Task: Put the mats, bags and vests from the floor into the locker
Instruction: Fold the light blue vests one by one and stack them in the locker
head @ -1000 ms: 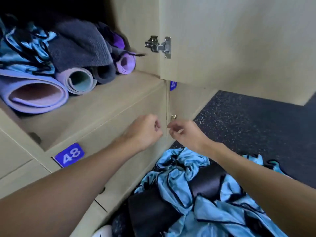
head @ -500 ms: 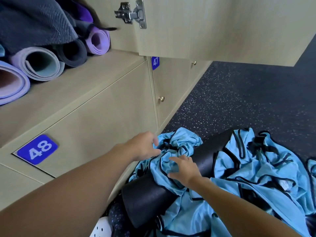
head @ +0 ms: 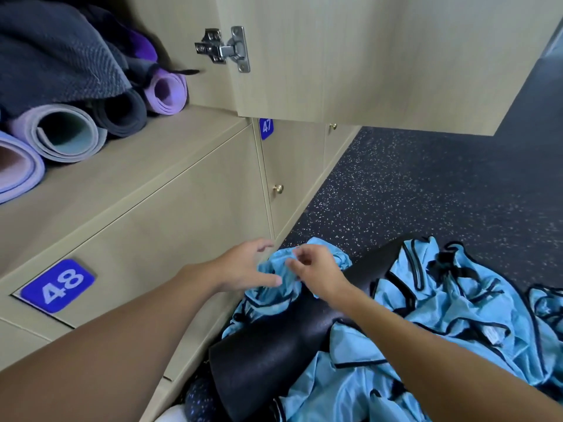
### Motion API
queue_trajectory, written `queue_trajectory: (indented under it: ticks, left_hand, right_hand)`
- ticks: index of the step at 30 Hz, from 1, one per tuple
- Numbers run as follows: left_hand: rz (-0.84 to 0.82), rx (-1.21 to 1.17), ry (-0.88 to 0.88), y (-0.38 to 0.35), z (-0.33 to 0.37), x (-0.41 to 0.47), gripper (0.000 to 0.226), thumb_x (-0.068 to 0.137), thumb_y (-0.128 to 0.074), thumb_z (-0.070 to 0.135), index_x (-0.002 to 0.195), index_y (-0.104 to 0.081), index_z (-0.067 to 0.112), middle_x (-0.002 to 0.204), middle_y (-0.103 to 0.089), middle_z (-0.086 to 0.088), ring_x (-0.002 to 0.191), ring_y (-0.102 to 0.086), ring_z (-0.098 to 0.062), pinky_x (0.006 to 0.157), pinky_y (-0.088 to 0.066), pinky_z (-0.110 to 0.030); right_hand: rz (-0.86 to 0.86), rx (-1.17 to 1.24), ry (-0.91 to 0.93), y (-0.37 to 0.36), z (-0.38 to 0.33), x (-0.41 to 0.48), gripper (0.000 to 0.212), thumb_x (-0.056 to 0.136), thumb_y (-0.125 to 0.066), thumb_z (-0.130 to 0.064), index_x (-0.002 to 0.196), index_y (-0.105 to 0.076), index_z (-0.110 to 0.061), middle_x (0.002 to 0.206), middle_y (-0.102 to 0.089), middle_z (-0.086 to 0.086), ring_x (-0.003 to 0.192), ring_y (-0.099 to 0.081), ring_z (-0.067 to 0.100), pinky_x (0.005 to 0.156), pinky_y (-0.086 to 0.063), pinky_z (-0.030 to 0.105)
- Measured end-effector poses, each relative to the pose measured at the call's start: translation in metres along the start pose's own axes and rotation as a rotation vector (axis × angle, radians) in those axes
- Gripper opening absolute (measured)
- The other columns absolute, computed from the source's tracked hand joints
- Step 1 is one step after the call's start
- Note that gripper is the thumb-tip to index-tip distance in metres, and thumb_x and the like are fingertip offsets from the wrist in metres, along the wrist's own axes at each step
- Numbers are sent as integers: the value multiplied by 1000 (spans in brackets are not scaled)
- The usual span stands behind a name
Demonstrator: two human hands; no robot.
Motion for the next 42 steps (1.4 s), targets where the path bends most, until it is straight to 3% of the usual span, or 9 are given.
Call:
queue_trajectory:
  ticks: [3, 12, 18, 22, 29, 31, 34, 38, 42]
  left_hand:
    - [22, -208, -65, 11, 19, -7, 104, 60, -90, 47, 148, -40, 22, 145, -51, 0, 133, -48, -11, 114, -39, -34]
    - [297, -561, -155, 84, 76, -50, 16, 85, -75, 7, 92, -70, 21, 85, -73, 1, 73, -67, -9, 68, -60, -32]
    - [527, -815, -280, 133, 120, -93, 10, 85, -73, 4, 93, -73, 9, 87, -73, -10, 71, -66, -16, 70, -60, -36]
    - [564, -925, -292, 149, 138, -115, 12, 84, -73, -1, 91, -71, 10, 93, -74, -15, 72, -68, -20, 70, -61, -35]
    - [512, -1000, -423, 162, 151, -142, 30, 84, -70, -6, 111, -67, 6, 113, -70, -17, 102, -71, -24, 90, -58, -34]
    - [511, -776, -377, 157, 141, -139, 60, 73, -86, 23, 128, -60, 23, 128, -64, -3, 109, -66, -12, 94, -55, -35]
    - [153, -639, -275, 105, 132, -127, 102, 55, -85, 64, 143, -35, 49, 143, -52, 8, 123, -58, -8, 101, -49, -33]
    - [-53, -800, -286, 67, 147, -126, 94, 61, -77, 71, 141, -38, 43, 134, -62, 8, 118, -63, -14, 103, -50, -41]
    - [-101, -980, -245, 67, 151, -131, 72, 73, -81, 47, 134, -47, 29, 124, -69, 0, 110, -69, -19, 96, -54, -44]
  right_hand:
    - [7, 144, 61, 24, -49, -5, 21, 94, -60, -6, 75, -65, -15, 76, -65, 8, 72, -58, 16, 73, -53, 39]
    - [56, 271, 187, 83, -157, -29, 12, 95, -59, -6, 85, -67, -7, 90, -69, 23, 79, -65, 25, 79, -57, 41]
    - [43, 78, 231, 101, -205, -57, 9, 95, -61, -15, 94, -65, -6, 72, -63, -6, 52, -53, -3, 55, -42, 16]
    - [-119, 187, 267, 88, -220, -72, 50, 89, -69, -31, 135, -49, -26, 120, -62, -10, 103, -65, 4, 87, -54, 27]
    - [81, 54, 397, 104, -239, -94, 14, 92, -62, -3, 101, -68, -12, 90, -73, 5, 83, -72, 17, 82, -59, 38]
    - [125, 127, 366, 115, -239, -94, 9, 93, -61, -2, 94, -69, -7, 85, -74, 6, 78, -72, 17, 76, -60, 39]
    - [157, 301, 342, 125, -245, -94, 11, 91, -63, 0, 96, -67, -9, 86, -75, 9, 79, -73, 26, 75, -60, 43]
    - [231, 344, 403, 127, -250, -98, 45, 89, -61, 9, 123, -60, -20, 102, -70, 3, 90, -69, 16, 80, -60, 33]
    - [330, 195, 392, 132, -243, -97, 30, 92, -57, 5, 96, -71, -21, 98, -70, 7, 87, -67, 19, 85, -57, 44]
Point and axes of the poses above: each hand's wrist, its own x-axis towards the middle knuckle, its own y-axis out of the back of the hand, z = x × y, the point moved 8 cm from there along x, towards the middle knuckle
